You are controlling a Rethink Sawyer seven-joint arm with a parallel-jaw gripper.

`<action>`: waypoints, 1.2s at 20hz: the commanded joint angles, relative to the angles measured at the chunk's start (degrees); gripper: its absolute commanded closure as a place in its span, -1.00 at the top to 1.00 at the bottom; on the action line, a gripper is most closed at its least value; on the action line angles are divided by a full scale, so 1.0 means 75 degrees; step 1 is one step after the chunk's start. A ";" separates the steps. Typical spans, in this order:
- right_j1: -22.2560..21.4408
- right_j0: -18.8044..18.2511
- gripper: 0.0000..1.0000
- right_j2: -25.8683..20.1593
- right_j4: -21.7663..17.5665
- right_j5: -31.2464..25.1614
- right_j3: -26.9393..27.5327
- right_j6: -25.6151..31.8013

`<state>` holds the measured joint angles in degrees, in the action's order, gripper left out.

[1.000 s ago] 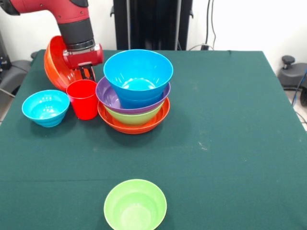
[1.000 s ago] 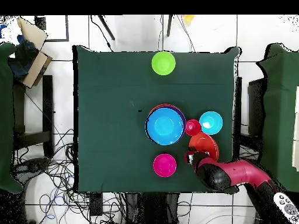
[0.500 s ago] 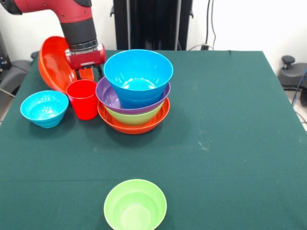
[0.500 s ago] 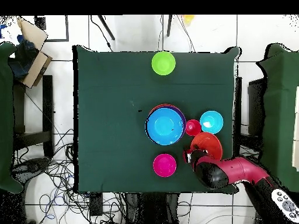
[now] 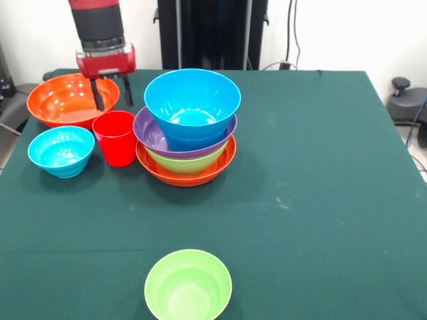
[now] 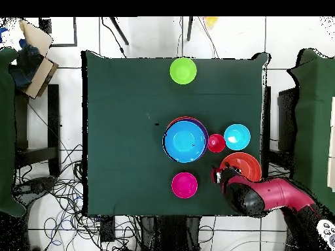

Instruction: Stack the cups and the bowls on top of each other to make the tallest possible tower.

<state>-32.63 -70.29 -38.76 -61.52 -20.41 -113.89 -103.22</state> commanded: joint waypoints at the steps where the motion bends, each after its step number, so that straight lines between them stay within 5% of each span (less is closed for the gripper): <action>1: -0.1239 0.0580 1.00 -0.0058 0.0276 -0.0874 -0.0457 0.0971; 6: -0.1593 0.1190 1.00 0.0596 -0.0177 -0.0563 -0.0267 0.0002; 13: -0.0769 0.2584 1.00 0.1998 -0.1208 0.0359 0.0702 -0.1537; 21: 0.0023 0.3414 1.00 0.3022 -0.1309 0.1454 0.1255 -0.1946; 24: 0.0510 0.3173 1.00 0.2880 -0.1151 0.1763 0.1495 -0.1478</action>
<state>-36.58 -47.35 -20.76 -66.30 -13.13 -110.06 -107.25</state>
